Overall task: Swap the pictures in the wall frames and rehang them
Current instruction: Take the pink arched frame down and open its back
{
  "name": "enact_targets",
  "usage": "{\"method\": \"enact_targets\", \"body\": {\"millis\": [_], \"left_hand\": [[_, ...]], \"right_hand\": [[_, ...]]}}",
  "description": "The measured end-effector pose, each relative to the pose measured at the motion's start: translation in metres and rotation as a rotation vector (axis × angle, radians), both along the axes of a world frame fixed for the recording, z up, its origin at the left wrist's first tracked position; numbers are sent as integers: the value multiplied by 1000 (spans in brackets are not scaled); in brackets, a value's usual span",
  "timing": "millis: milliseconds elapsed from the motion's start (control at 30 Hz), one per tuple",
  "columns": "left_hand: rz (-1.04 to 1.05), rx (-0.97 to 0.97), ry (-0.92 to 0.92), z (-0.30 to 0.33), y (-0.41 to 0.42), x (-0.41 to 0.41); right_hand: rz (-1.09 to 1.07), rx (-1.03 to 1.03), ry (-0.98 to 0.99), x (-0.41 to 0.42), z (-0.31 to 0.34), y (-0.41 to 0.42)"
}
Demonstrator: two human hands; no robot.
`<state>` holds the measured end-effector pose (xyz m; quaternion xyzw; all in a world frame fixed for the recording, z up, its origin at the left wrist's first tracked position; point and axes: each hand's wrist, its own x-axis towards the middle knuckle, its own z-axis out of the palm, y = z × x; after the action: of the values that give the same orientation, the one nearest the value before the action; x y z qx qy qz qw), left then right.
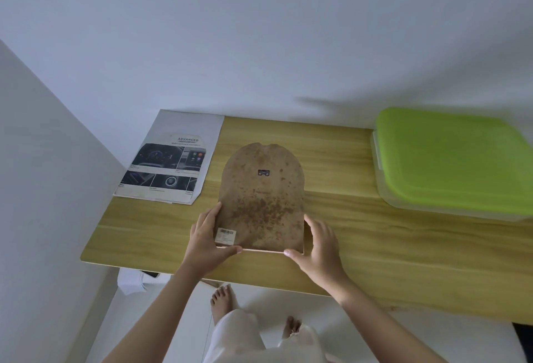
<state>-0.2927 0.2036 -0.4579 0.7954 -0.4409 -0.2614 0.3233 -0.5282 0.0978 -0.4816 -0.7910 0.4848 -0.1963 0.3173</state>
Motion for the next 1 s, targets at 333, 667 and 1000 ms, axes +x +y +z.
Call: {"method": "enact_targets", "body": {"millis": [333, 667, 1000], "left_hand": [[76, 70, -30, 8, -11, 46], [-38, -32, -78, 31, -27, 45], [-212, -42, -18, 37, -67, -62]], "right_hand": [[-15, 45, -38, 59, 5, -10], [-52, 175, -211, 45, 23, -26], [-246, 284, -204, -86, 22, -53]]}}
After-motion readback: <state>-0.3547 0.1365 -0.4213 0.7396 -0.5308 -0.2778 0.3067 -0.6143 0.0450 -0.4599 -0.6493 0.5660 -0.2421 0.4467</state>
